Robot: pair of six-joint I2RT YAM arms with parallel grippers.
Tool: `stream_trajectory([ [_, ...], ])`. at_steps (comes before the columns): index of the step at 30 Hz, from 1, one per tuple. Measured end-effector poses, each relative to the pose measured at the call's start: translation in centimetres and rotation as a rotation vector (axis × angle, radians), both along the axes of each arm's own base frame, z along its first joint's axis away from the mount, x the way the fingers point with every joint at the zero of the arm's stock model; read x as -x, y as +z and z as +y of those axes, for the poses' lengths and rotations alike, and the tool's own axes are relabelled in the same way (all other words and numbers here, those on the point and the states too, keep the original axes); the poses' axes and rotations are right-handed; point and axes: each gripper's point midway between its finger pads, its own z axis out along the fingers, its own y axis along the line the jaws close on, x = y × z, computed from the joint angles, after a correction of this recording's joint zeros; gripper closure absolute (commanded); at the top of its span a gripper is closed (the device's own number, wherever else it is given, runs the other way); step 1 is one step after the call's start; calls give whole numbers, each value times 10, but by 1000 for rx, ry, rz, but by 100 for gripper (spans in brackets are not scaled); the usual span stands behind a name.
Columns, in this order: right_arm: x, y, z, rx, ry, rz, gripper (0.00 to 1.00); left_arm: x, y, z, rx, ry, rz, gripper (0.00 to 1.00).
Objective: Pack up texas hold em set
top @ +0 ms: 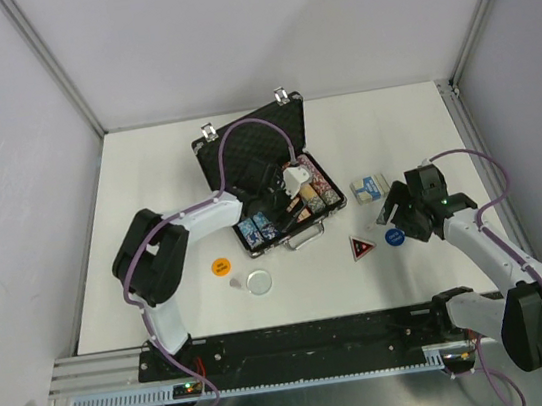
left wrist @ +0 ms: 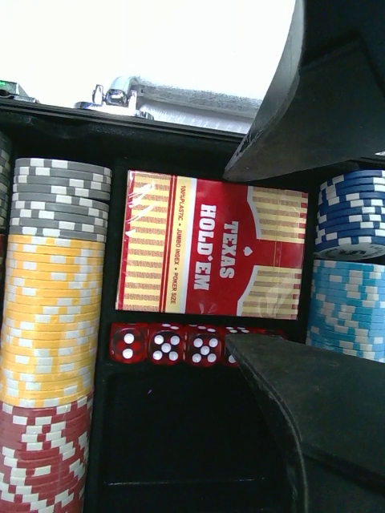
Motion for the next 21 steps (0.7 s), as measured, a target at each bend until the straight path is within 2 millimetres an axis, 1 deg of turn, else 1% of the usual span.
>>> stream_trajectory([
  [2, 0, 0, 0, 0, 0, 2, 19, -1, 0, 0, -1, 2, -2, 18],
  [6, 1, 0, 0, 1, 0, 1, 19, -1, 3, 0, 1, 4, -8, 23],
  [9, 1, 1, 0, 0, 0, -1, 19, -2, 9, 0, 10, 5, -18, 27],
  [11, 1, 1, 0, 0, 0, -2, 19, -2, 15, -1, 20, 7, -28, 28],
  [14, 0, 2, 0, 0, 0, -5, 19, -3, 27, -2, 39, 12, -45, 28],
  [18, 0, 2, 0, -1, -1, -7, 20, -3, 41, -3, 66, 20, -61, 26],
  [21, 0, 4, 0, -4, -5, -17, 23, -2, 49, -9, 86, 17, -65, 23],
])
